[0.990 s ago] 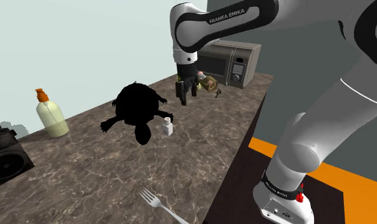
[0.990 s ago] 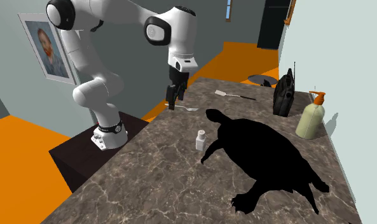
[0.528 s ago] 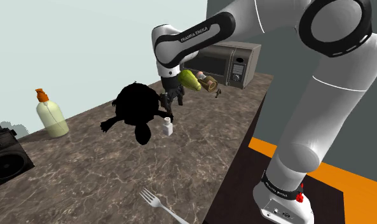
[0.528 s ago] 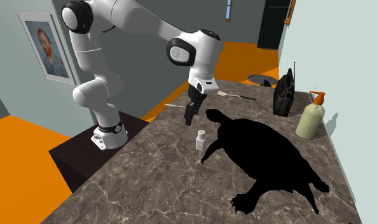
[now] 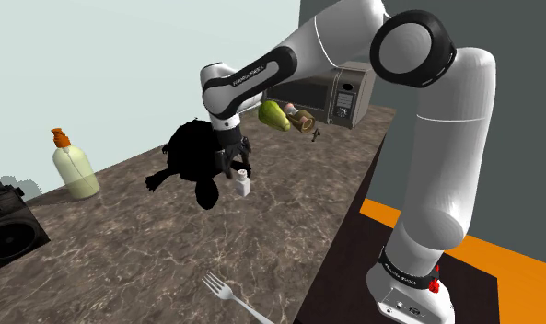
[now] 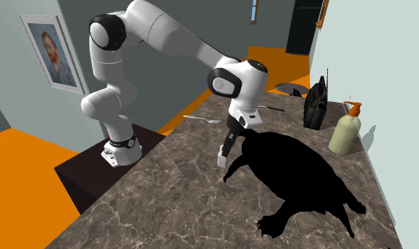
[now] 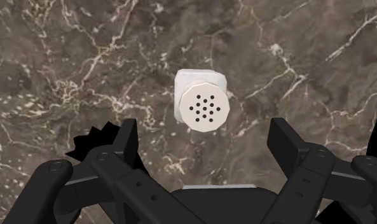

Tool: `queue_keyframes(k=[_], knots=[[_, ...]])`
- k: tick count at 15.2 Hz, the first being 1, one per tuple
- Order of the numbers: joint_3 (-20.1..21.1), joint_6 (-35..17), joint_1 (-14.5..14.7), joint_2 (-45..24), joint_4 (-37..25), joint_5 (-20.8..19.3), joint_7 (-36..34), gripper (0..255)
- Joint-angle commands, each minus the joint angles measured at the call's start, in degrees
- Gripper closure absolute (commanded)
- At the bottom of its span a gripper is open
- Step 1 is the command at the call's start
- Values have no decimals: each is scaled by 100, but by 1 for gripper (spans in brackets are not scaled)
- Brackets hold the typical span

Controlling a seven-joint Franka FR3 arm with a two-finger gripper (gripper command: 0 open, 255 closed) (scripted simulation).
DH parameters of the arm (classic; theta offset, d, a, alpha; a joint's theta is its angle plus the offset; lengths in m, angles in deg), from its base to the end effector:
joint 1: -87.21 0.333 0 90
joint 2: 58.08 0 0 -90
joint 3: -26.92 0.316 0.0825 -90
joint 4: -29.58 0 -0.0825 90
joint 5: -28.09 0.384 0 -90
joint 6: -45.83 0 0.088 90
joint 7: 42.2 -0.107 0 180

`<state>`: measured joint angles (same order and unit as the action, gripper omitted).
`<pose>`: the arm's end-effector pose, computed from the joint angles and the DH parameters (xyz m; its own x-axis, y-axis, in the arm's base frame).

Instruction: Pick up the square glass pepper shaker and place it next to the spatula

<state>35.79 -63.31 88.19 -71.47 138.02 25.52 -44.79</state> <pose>0.5780 0.0934 0.3667 0.9661 0.1406 -0.2163 0.1466 -0.9891 0.0123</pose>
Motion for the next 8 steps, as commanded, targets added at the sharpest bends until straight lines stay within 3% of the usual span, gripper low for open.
queue_keyframes(k=[1, 8], knots=[[-6, -139, 1, -99, 48, -15, -9, 0], [-13, -479, 0, -175, 313, -34, -22, 0]])
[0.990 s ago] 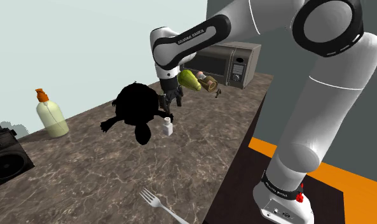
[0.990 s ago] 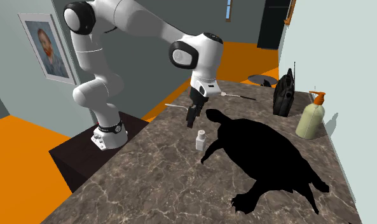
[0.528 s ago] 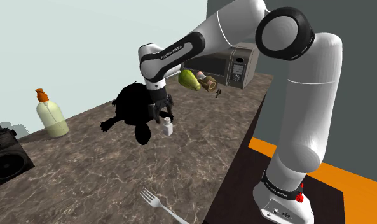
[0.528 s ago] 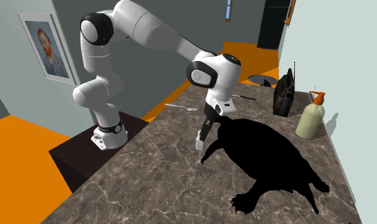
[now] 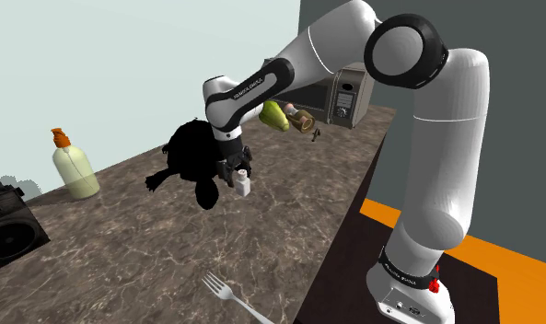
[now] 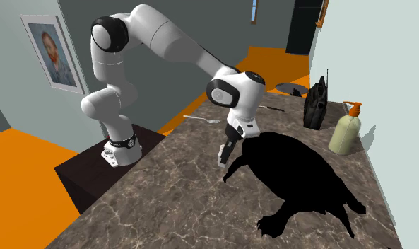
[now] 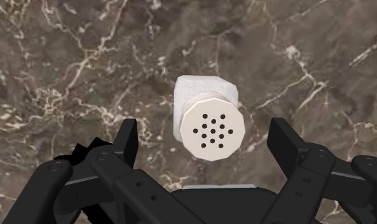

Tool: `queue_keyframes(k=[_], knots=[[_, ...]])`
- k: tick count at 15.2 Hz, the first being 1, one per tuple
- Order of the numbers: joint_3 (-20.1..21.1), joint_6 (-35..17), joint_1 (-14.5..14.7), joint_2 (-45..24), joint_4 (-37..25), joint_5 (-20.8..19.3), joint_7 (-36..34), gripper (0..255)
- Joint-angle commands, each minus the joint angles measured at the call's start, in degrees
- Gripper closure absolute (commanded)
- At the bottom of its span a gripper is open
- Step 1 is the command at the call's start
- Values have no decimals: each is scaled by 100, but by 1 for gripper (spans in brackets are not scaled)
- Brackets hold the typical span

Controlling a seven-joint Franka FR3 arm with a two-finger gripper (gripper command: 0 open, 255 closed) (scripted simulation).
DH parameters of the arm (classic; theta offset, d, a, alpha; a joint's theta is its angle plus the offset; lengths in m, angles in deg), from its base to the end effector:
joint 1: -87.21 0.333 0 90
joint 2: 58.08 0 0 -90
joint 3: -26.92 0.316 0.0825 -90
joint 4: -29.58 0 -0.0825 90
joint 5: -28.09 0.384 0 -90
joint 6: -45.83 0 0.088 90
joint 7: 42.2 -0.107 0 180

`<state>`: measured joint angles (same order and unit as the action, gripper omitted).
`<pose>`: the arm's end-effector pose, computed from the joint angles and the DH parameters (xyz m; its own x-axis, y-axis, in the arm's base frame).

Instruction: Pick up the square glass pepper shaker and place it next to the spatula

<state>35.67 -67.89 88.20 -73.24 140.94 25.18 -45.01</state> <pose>0.5748 0.0924 0.3320 0.9658 0.1404 -0.2178 0.1465 -0.9891 0.0118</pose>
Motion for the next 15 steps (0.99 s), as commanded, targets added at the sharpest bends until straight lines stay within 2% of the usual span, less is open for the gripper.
queue_keyframes(k=[1, 6, 7, 15], knots=[[0, -21, -1, 2, 20, 0, 0, 0], [0, -20, -1, 2, 20, 0, 0, 0], [0, -20, -1, 2, 20, 0, 0, 255], [0, -19, 0, 1, 18, 0, 0, 255]])
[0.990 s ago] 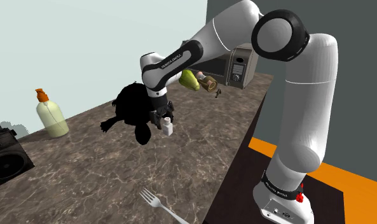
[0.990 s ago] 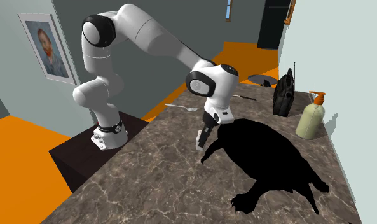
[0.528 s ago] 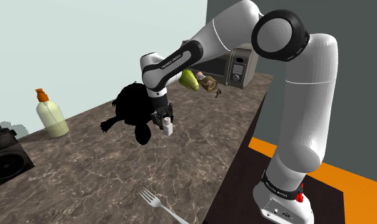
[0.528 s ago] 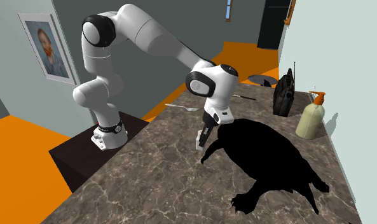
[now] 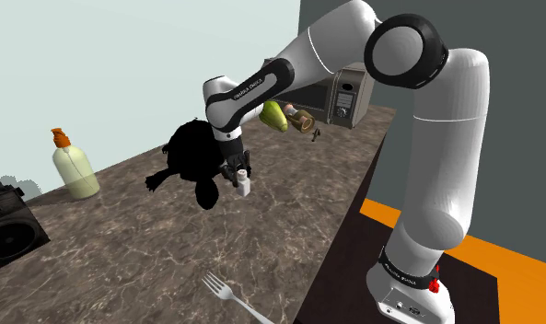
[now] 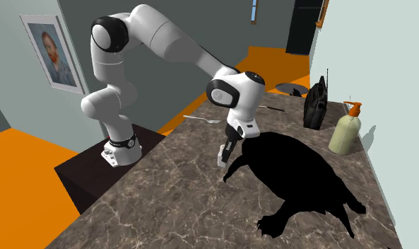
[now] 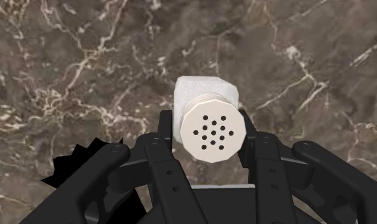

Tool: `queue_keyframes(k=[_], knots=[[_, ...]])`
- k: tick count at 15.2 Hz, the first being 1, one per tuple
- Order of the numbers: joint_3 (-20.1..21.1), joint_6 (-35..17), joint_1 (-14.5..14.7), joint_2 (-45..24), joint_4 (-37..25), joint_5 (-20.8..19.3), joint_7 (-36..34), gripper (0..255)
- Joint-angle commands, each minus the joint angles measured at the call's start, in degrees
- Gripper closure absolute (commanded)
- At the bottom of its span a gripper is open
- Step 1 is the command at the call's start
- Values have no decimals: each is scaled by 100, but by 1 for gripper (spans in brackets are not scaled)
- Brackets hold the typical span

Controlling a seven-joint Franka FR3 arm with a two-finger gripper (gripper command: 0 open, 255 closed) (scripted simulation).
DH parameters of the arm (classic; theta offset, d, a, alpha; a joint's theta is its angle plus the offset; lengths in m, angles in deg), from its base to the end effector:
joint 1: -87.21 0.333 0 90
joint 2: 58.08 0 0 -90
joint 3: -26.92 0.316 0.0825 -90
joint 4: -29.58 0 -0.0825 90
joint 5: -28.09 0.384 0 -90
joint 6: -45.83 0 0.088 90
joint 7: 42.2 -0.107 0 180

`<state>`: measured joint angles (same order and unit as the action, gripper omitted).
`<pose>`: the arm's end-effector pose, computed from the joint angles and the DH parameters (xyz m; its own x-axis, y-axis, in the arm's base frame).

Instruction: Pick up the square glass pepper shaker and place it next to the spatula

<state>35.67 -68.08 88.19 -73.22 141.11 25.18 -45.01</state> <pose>0.5743 0.0923 0.3312 0.9660 0.1404 -0.2171 0.1464 -0.9892 0.0118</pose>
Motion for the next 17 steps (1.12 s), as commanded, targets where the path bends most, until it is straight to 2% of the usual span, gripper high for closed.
queue_keyframes(k=[1, 17], knots=[[0, -1, 0, 0, 4, 0, 0, 255], [22, 1106, -17, 490, -620, 92, 68, 255]])
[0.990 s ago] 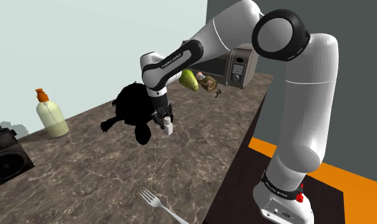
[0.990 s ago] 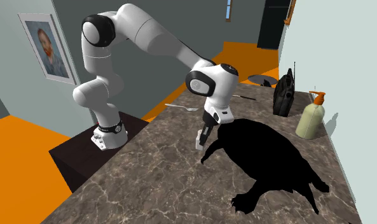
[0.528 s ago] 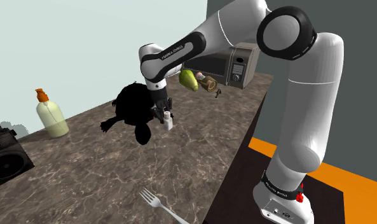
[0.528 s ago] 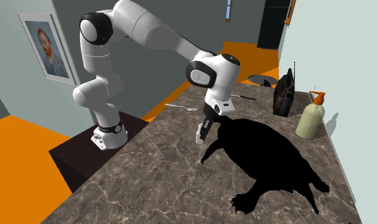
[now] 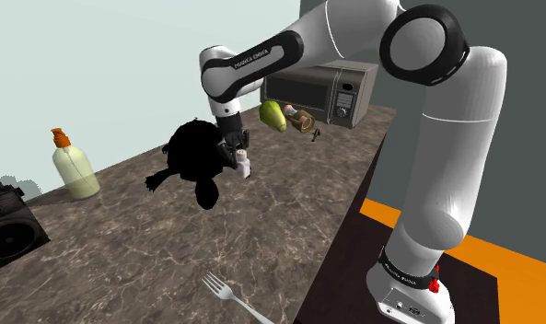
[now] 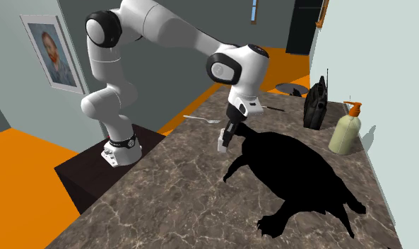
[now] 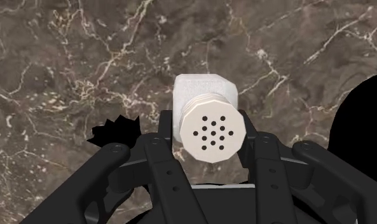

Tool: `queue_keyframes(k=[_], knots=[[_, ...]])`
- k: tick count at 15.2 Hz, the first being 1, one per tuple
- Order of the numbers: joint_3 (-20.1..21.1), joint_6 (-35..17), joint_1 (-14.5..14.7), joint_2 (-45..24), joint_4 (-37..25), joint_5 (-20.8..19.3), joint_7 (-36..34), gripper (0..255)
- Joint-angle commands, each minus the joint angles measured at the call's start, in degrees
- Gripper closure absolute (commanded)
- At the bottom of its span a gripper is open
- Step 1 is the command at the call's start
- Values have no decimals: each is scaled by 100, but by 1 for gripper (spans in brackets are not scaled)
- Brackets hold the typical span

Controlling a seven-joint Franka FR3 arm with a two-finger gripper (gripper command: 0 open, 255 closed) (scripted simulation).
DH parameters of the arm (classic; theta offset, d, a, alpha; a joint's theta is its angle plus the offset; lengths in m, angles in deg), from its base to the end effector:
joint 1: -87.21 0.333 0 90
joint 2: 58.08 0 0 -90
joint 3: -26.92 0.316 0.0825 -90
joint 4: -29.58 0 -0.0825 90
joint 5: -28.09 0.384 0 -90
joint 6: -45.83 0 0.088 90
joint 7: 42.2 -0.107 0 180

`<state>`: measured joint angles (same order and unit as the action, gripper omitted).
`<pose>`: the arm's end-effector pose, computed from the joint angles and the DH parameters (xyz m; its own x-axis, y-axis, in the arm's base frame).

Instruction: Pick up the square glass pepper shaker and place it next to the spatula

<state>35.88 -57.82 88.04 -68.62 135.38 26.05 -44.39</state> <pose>0.5745 0.0924 0.4096 0.9660 0.1402 -0.2170 0.1461 -0.9892 0.0118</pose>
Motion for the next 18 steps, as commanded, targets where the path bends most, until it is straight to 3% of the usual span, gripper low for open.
queue_keyframes(k=[1, 15, 18], knots=[[1, 151, -3, 51, -98, 9, 9, 255], [9, 1180, -2, 228, -953, 41, 38, 255], [118, 1166, 131, 340, -826, 98, -197, 255]])
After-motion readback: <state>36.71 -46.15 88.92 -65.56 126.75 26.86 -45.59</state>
